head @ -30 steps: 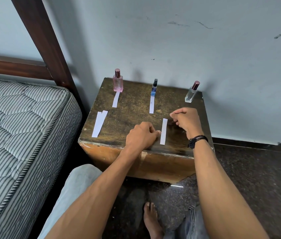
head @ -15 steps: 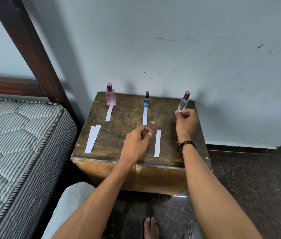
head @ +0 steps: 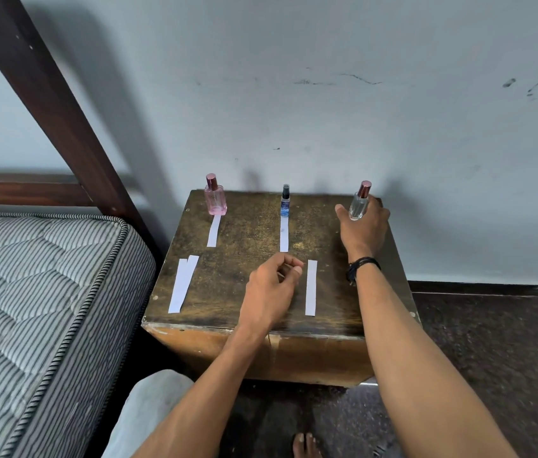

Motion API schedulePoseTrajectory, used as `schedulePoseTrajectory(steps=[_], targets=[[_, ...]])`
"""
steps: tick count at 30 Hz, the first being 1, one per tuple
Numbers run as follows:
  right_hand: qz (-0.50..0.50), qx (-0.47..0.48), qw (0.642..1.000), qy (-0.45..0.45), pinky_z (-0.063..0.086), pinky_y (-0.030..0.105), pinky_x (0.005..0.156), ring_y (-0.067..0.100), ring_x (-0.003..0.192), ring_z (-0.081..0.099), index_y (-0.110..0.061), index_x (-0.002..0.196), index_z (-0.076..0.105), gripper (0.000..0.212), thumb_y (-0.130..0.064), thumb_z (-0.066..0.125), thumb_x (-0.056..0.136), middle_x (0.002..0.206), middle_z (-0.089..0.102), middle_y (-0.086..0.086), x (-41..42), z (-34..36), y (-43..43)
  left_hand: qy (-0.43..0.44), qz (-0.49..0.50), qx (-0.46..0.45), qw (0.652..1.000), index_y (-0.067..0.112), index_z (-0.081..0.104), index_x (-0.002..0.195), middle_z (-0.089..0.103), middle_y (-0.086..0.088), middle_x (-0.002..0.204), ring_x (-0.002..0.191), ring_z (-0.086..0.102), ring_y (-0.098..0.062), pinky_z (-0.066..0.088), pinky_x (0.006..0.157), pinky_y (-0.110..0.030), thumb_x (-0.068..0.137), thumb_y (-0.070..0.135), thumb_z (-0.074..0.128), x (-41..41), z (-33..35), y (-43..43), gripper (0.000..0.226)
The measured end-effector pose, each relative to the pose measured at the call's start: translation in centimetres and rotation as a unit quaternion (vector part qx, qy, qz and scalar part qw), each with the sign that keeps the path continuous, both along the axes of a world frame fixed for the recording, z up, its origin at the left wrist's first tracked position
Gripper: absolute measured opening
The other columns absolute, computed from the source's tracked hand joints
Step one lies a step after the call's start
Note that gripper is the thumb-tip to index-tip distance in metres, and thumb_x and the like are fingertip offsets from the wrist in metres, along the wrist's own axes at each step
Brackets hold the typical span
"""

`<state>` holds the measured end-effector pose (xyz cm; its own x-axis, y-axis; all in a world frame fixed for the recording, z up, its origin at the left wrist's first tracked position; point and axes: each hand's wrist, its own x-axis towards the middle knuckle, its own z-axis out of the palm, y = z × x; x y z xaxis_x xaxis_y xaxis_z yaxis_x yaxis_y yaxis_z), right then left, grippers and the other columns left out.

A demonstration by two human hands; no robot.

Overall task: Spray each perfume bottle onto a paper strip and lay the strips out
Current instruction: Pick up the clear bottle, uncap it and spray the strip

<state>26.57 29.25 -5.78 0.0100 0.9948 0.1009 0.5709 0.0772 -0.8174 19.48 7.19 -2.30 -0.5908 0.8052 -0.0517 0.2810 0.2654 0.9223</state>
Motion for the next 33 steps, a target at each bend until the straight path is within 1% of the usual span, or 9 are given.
schedulePoseTrajectory(steps=[6,12,14,16,19,21,25,29,33], targets=[[-0.017,0.008,1.000,0.024,0.054,0.049,0.095,0.029,0.110,0.061,-0.020,0.130,0.060,0.044,-0.047,0.065,0.095,0.126,0.055,0.007,-0.2,0.0,-0.4,-0.001,-0.003,0.002,1.000,0.032,0.067,0.090,0.066,0.005,0.079,0.079,0.064,-0.017,0.057,0.082,-0.043,0.097,0.024,0.061,-0.1,0.1,0.0,0.012],[-0.012,0.018,0.996,0.081,0.049,0.036,0.086,0.018,0.097,0.058,-0.021,0.121,0.066,0.037,-0.042,0.073,0.092,0.115,0.059,0.002,0.2,0.1,-1.1,0.005,-0.007,0.003,1.000,0.031,0.067,0.090,0.066,0.005,0.079,0.079,0.064,-0.019,0.057,0.082,-0.045,0.097,0.024,0.061,0.0,0.0,-0.1,0.012],[-0.011,0.013,0.995,0.103,0.044,0.032,0.084,0.020,0.102,0.059,-0.020,0.121,0.068,0.038,-0.041,0.075,0.090,0.115,0.060,0.002,0.4,0.1,-1.5,0.005,-0.004,0.002,1.000,0.031,0.067,0.091,0.066,0.006,0.079,0.078,0.064,-0.017,0.057,0.082,-0.044,0.097,0.024,0.061,-0.1,-0.2,0.0,0.012],[-0.009,0.014,0.993,0.121,0.046,0.033,0.086,0.023,0.107,0.059,-0.020,0.119,0.070,0.036,-0.039,0.077,0.089,0.115,0.061,0.003,0.5,0.2,-2.2,0.002,-0.001,0.003,1.000,0.031,0.067,0.092,0.066,0.007,0.079,0.078,0.064,-0.017,0.057,0.082,-0.043,0.097,0.023,0.061,-0.1,-0.1,0.0,0.012],[0.007,0.012,0.993,0.118,0.049,0.040,0.093,0.024,0.115,0.052,-0.021,0.115,0.070,0.032,-0.038,0.078,0.088,0.118,0.059,0.000,0.5,0.9,-4.1,0.008,0.002,0.008,1.000,0.031,0.067,0.093,0.066,0.009,0.080,0.077,0.063,-0.012,0.058,0.082,-0.040,0.098,0.023,0.061,-0.3,0.2,-0.1,0.011],[0.036,0.003,0.993,0.117,0.050,0.039,0.090,0.020,0.113,0.053,-0.024,0.115,0.071,0.034,-0.042,0.078,0.087,0.117,0.060,-0.004,0.6,1.9,-5.8,0.009,0.007,0.013,1.000,0.028,0.068,0.095,0.064,0.010,0.080,0.076,0.062,-0.009,0.058,0.080,-0.037,0.098,0.022,0.061,-0.4,0.3,-0.2,0.010],[0.086,-0.003,0.990,0.111,0.050,0.031,0.075,0.013,0.096,0.062,-0.031,0.101,0.070,0.023,-0.044,0.080,0.085,0.098,0.067,-0.013,1.3,4.2,-9.4,0.011,0.029,0.028,0.999,0.025,0.069,0.096,0.064,0.011,0.081,0.073,0.060,-0.006,0.054,0.073,-0.029,0.098,0.023,0.061,-0.9,0.7,-0.4,0.008],[0.126,-0.018,0.986,0.105,0.040,0.017,0.068,-0.005,0.089,0.056,-0.028,0.106,0.074,0.026,-0.041,0.081,0.085,0.094,0.066,-0.019,2.6,4.5,-12.5,-0.009,0.042,0.045,0.998,0.024,0.070,0.095,0.067,0.009,0.084,0.074,0.058,-0.005,0.050,0.070,-0.021,0.097,0.023,0.062,-1.3,0.9,-0.7,0.008],[0.153,-0.024,0.986,0.058,0.044,0.023,0.073,0.007,0.099,0.061,-0.028,0.114,0.074,0.037,-0.049,0.080,0.084,0.107,0.071,-0.014,3.0,4.1,-13.9,-0.050,0.056,0.098,0.992,0.024,0.071,0.100,0.071,0.009,0.094,0.085,0.064,-0.007,0.051,0.073,-0.018,0.094,0.024,0.067,-1.6,1.4,-0.9,0.007]])
